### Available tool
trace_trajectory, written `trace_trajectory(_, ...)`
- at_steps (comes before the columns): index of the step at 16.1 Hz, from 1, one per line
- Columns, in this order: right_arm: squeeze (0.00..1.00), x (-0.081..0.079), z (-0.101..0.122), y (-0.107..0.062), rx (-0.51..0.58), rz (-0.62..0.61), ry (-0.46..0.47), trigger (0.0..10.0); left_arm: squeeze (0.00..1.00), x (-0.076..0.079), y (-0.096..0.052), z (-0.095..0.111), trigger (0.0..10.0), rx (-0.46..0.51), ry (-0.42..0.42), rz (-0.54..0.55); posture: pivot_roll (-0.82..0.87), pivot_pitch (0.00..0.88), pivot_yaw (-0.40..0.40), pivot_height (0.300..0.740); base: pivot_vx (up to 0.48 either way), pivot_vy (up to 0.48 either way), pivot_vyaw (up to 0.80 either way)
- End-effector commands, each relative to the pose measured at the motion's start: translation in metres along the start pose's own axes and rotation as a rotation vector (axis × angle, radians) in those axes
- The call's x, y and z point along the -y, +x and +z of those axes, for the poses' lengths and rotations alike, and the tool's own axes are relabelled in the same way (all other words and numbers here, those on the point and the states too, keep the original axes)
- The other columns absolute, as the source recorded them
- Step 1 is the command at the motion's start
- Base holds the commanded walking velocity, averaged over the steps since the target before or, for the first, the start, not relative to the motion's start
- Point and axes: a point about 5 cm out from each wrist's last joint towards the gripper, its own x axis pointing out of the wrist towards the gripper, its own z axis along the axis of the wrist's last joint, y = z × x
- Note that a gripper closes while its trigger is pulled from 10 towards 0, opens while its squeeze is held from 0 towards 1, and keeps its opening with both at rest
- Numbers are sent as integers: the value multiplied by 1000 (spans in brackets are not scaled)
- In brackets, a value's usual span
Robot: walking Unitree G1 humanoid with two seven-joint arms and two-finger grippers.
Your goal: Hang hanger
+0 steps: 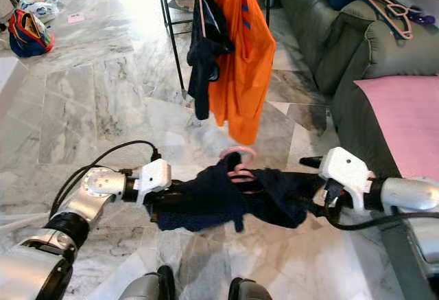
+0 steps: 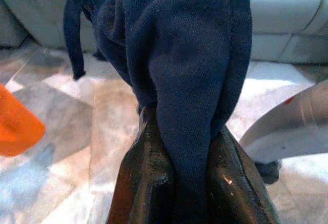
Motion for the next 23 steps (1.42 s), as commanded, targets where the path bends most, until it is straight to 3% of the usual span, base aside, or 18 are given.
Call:
trace_trajectory(1,0,-4,-1,4,-1,51,10,10000,0,-6,1,13,10000,55,53,4,-185,195,29,740,0,0,0)
trace_trajectory(6,0,-2,-5,12,-44,122,-27,10000,0,-5,4,22,10000,97,85,-64,-183,200,32,740,0,0,0)
trace_trajectory(10,0,5,7,16,-29,141,-68,10000,0,4,8,18,10000,83,93,-118,-185,200,31,740,0,0,0)
trace_trajectory(11,0,7,8,16,-28,147,-68,7451,0,7,9,17,10000,86,93,-127,-185,200,29,740,0,0,0)
trace_trajectory(12,0,7,7,17,-28,153,-66,1176,0,7,10,17,10000,91,92,-132,-184,201,27,740,0,0,0)
trace_trajectory(13,0,6,5,18,-35,182,-62,0,0,9,11,17,10000,94,94,-144,-182,201,28,740,0,0,0)
trace_trajectory(23,0,3,2,10,-120,362,-23,0,0,16,12,12,10000,73,96,-180,-181,201,33,740,0,0,0)
